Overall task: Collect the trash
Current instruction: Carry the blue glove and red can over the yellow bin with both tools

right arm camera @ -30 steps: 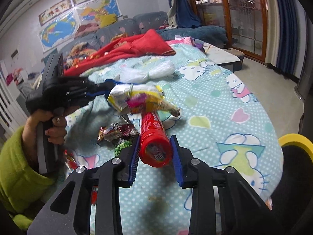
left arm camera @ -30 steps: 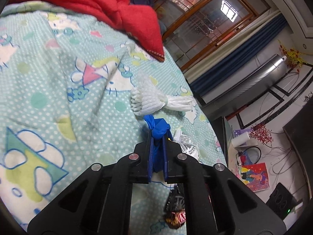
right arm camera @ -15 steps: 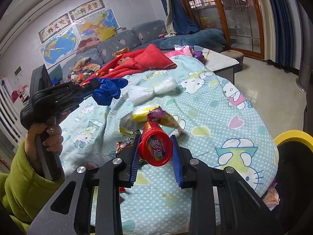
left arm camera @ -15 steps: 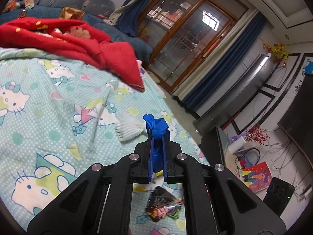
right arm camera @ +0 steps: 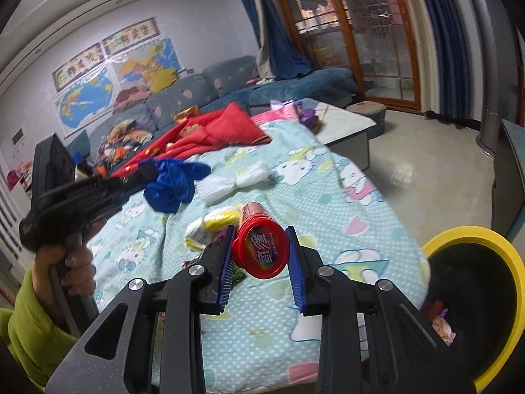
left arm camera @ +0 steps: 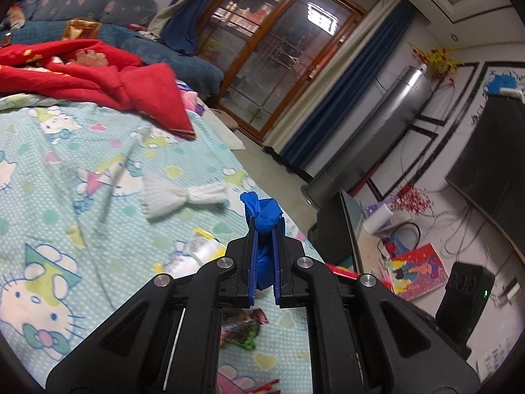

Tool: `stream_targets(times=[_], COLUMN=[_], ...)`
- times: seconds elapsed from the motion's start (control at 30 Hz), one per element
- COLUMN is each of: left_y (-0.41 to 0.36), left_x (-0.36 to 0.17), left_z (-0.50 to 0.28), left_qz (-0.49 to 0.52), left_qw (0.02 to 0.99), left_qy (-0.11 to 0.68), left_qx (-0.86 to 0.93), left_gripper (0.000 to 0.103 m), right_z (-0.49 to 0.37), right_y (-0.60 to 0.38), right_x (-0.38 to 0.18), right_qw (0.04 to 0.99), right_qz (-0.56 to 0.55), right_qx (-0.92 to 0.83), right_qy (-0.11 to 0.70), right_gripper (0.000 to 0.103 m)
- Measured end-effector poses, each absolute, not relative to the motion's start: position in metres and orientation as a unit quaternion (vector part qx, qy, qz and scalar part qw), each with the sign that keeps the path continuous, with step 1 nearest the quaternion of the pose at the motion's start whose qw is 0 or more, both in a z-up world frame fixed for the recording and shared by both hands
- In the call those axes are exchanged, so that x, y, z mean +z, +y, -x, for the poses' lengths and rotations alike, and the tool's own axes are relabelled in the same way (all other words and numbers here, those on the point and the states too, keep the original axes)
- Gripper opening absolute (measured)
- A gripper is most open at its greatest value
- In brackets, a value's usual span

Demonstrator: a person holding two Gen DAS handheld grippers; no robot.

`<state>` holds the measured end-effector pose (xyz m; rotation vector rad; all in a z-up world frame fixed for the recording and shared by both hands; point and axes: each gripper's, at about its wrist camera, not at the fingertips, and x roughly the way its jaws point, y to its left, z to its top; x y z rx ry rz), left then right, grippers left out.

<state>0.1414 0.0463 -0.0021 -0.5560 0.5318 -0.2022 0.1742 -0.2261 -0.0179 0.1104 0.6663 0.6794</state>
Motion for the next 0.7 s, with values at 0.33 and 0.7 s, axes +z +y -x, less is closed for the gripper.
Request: stream_targets(times=[0.33, 0.7], left_y=[0.006, -0.03], left_x=[0.002, 0.004], left_z=[-0.14, -0.139], left_qz=[0.239, 0.21], left_qw=[0.923, 0.922], left_qy=[0.269, 0.275], left_qx=[-0.138, -0.172], left_gripper=[0.003, 0.003], right_z=[-0.183, -0.184], right_y=[-0.262, -0.291], right_x=[-0.015, -0.015], right_qw=[0.903, 0.913], right_qz=[-0.089, -0.11], right_qx=[0.282, 0.243], right_qy=[0.314, 0.307], right_gripper=[0.028, 0.028])
